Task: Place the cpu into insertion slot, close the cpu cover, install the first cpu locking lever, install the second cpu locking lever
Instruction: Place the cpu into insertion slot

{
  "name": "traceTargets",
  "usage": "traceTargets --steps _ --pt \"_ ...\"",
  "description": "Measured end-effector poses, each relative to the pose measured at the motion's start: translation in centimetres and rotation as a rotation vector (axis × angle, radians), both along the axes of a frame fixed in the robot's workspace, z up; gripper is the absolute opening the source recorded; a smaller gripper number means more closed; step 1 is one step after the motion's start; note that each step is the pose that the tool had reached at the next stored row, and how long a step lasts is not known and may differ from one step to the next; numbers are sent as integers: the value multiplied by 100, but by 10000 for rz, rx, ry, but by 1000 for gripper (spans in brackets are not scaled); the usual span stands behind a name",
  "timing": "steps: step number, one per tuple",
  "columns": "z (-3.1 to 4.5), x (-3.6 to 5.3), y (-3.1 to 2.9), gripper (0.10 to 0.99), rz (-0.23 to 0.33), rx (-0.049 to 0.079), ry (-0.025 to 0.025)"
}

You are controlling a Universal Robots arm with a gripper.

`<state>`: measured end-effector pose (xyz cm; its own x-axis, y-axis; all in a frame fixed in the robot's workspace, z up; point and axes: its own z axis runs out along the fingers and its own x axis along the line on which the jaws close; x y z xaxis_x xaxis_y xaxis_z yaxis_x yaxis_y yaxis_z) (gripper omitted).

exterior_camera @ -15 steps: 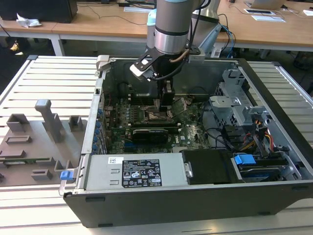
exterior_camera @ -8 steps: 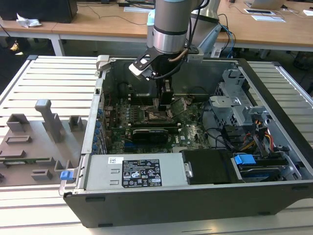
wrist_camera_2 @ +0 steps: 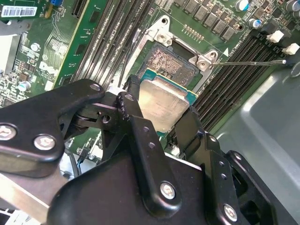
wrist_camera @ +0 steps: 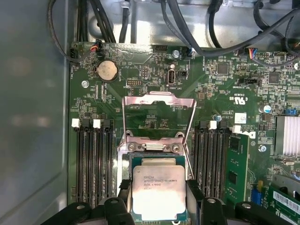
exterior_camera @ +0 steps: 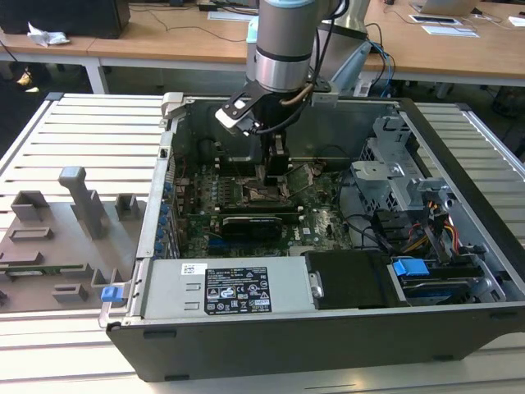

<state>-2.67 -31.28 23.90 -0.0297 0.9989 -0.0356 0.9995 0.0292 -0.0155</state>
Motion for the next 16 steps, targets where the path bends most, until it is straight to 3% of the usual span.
traceTargets --steps 16 --pt "-158 -1 1 541 -1 0 0"
